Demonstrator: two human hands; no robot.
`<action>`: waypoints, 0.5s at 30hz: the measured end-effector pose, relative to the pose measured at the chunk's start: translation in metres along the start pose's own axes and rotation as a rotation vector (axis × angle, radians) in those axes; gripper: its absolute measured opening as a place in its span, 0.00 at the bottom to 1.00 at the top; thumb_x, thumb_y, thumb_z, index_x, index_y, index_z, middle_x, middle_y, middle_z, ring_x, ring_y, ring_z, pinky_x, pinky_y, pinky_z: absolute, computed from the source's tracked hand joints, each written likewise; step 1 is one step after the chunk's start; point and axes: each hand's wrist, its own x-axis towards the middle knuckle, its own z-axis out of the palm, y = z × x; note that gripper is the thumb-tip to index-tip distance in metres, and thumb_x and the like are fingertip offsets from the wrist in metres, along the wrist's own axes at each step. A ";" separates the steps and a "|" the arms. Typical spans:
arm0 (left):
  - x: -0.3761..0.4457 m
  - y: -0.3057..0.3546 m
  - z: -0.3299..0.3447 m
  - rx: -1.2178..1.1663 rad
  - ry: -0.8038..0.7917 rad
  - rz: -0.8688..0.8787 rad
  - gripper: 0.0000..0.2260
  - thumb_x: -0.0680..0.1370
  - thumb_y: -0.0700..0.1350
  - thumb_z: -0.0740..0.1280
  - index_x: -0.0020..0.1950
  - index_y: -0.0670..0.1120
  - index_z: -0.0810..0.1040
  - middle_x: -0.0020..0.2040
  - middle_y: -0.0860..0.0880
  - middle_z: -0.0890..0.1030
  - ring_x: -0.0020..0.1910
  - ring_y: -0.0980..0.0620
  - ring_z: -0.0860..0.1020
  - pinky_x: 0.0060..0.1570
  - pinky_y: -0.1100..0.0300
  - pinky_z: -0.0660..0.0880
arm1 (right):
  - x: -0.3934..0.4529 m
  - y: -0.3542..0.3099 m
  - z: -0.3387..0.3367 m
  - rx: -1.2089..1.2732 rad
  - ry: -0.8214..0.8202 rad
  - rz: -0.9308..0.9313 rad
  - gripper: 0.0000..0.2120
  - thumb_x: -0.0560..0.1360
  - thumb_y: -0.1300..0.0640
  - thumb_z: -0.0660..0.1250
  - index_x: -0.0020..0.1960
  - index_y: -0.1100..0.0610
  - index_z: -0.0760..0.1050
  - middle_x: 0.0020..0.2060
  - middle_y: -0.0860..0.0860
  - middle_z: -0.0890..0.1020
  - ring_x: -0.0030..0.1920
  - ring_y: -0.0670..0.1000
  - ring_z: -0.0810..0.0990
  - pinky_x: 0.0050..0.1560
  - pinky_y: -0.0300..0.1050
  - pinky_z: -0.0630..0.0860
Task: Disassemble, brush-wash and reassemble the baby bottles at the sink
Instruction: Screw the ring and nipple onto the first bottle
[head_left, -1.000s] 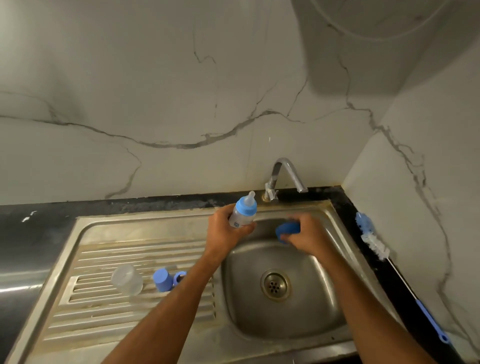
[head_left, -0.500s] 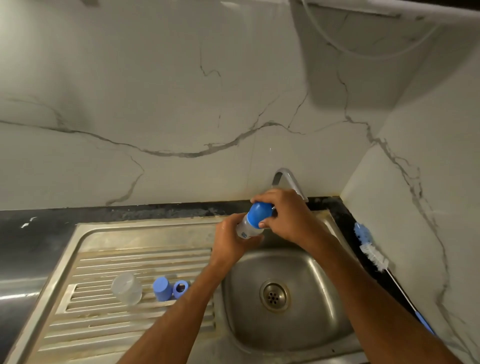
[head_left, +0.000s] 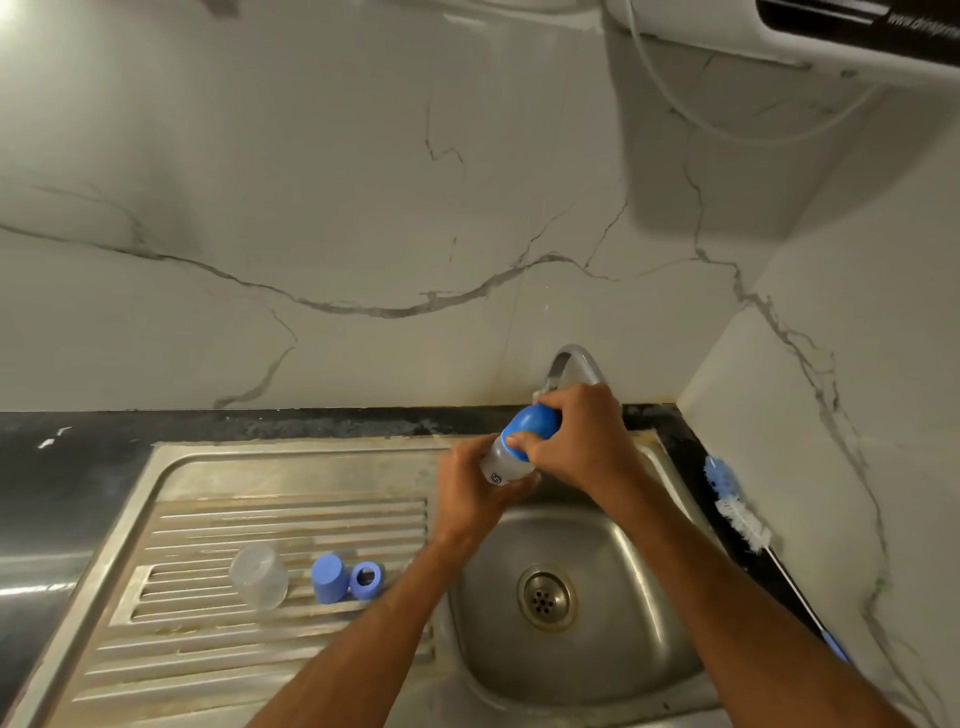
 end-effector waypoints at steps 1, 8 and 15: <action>-0.002 0.000 0.000 -0.014 -0.006 -0.001 0.20 0.68 0.50 0.81 0.57 0.48 0.83 0.45 0.54 0.85 0.42 0.57 0.83 0.41 0.65 0.79 | 0.000 0.000 0.002 -0.034 -0.011 0.010 0.22 0.65 0.42 0.78 0.48 0.59 0.83 0.39 0.53 0.84 0.39 0.50 0.82 0.45 0.46 0.83; 0.003 -0.003 -0.008 -0.034 -0.061 -0.043 0.20 0.68 0.53 0.81 0.56 0.50 0.83 0.43 0.54 0.85 0.41 0.55 0.83 0.40 0.64 0.79 | 0.012 -0.003 -0.020 -0.072 -0.288 -0.018 0.38 0.65 0.40 0.79 0.70 0.52 0.72 0.54 0.50 0.82 0.48 0.47 0.80 0.54 0.43 0.80; 0.013 -0.003 -0.015 0.079 -0.053 0.035 0.25 0.66 0.59 0.80 0.59 0.53 0.81 0.46 0.56 0.83 0.43 0.55 0.82 0.43 0.56 0.82 | 0.017 -0.016 -0.025 -0.142 -0.239 -0.179 0.20 0.68 0.51 0.78 0.58 0.53 0.83 0.48 0.50 0.85 0.46 0.46 0.79 0.53 0.41 0.79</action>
